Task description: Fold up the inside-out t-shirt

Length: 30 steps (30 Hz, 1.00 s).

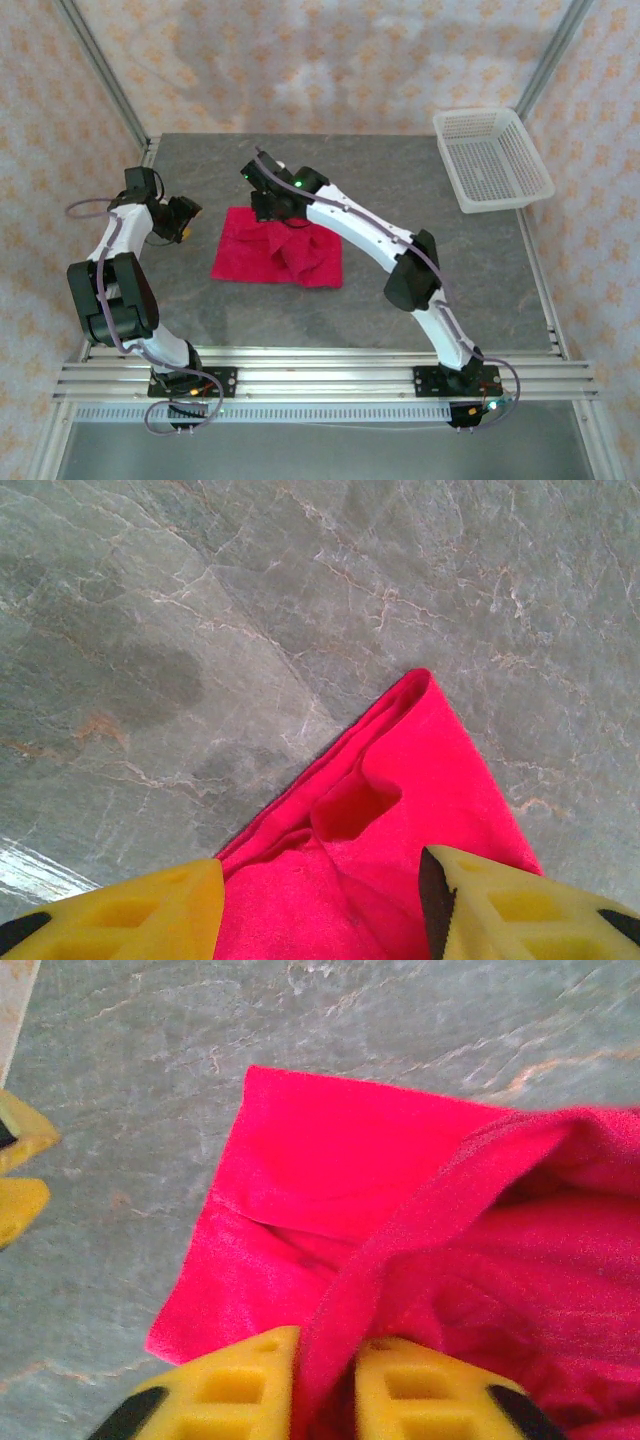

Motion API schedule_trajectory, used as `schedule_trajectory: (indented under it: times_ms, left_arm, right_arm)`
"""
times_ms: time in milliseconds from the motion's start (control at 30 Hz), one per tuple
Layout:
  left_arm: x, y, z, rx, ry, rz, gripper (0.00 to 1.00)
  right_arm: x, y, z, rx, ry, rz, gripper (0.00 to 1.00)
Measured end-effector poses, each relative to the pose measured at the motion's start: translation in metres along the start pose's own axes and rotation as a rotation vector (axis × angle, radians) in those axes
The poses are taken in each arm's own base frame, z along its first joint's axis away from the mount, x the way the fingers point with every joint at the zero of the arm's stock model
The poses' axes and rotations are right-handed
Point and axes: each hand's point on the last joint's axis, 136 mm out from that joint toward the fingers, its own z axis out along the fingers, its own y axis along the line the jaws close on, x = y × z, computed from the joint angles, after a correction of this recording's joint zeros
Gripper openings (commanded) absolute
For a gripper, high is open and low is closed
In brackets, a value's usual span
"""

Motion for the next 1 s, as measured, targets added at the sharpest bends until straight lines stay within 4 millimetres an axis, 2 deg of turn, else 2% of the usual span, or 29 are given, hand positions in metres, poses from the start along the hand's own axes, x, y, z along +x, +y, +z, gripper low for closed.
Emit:
schedule_trajectory:
  times_ms: [67, 133, 233, 300, 367, 433, 533, 567, 633, 700, 767, 867, 1000]
  left_arm:
    - [0.001, 0.002, 0.001, -0.005, 0.003, -0.004, 0.55]
    - [0.001, 0.005, 0.001, -0.01, 0.003, -0.008, 0.55]
    - [0.003, 0.007, -0.002, -0.011, -0.004, -0.008, 0.55]
    - [0.006, 0.006, -0.008, -0.003, -0.014, 0.0, 0.55]
    - [0.011, -0.001, -0.015, 0.005, -0.026, 0.031, 0.55]
    - [0.022, -0.014, -0.02, 0.008, -0.03, 0.092, 0.54]
    - [0.06, -0.048, -0.02, 0.014, 0.004, 0.249, 0.55]
    - [0.076, -0.06, -0.019, 0.019, 0.019, 0.304, 0.55]
    - [0.107, -0.081, -0.017, 0.034, 0.047, 0.404, 0.55]
    - [0.135, -0.097, -0.018, 0.043, 0.073, 0.489, 0.55]
    - [0.162, -0.116, -0.017, 0.051, 0.097, 0.571, 0.55]
    - [0.195, -0.141, -0.006, 0.052, 0.128, 0.668, 0.55]
    - [0.239, -0.16, 0.019, 0.008, 0.173, 0.807, 0.55]
  right_arm:
    - [0.001, 0.012, 0.008, -0.021, 0.013, -0.005, 0.58]
    - [0.004, 0.023, 0.008, -0.039, 0.019, -0.019, 0.59]
    - [0.011, 0.03, -0.003, -0.04, 0.028, -0.04, 0.59]
    - [0.016, 0.023, -0.015, -0.003, 0.019, -0.051, 0.58]
    - [0.026, -0.003, -0.031, 0.064, 0.02, -0.054, 0.5]
    - [0.037, -0.037, -0.046, 0.109, 0.025, -0.022, 0.34]
    - [0.044, -0.102, -0.057, 0.138, 0.004, 0.12, 0.15]
    - [0.045, -0.128, -0.056, 0.146, -0.008, 0.189, 0.1]
    - [0.05, -0.176, -0.047, 0.161, -0.018, 0.319, 0.06]
    - [0.057, -0.208, -0.032, 0.17, -0.009, 0.418, 0.04]
    - [0.069, -0.222, -0.015, 0.167, 0.023, 0.468, 0.03]
    - [0.074, -0.22, 0.003, 0.143, 0.051, 0.499, 0.01]
    - [0.072, -0.23, 0.012, 0.136, 0.057, 0.557, 0.02]
